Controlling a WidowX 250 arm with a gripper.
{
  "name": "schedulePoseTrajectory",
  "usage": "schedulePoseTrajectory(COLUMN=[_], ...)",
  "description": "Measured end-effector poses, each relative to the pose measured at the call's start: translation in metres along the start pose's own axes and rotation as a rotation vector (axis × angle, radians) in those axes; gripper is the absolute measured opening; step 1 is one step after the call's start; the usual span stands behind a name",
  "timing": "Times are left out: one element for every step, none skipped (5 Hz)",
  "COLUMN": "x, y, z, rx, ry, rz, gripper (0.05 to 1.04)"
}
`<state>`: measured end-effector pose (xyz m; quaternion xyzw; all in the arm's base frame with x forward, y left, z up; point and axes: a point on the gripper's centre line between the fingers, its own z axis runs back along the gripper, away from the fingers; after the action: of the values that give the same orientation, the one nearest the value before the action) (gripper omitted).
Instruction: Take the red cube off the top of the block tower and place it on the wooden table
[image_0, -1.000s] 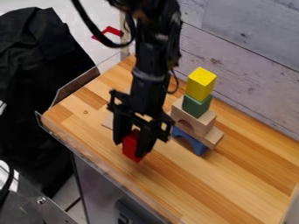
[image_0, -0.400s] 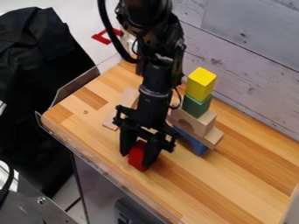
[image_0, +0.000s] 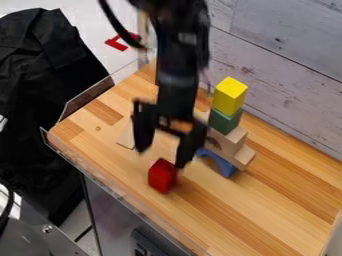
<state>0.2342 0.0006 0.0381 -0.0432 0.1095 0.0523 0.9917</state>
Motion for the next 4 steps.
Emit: schedulePoseTrajectory(x=[-0.003, -0.016, -0.021, -0.023], y=[-0.001, 0.007, 0.007, 0.005], z=[0.042, 0.069, 0.077, 0.077], rx=[-0.008, -0.006, -0.001, 0.01], ry=[-0.078, -0.124, -0.14, -0.131], rz=[-0.018, -0.048, -0.064, -0.082], gripper=[0.999, 0.998, 0.998, 0.998])
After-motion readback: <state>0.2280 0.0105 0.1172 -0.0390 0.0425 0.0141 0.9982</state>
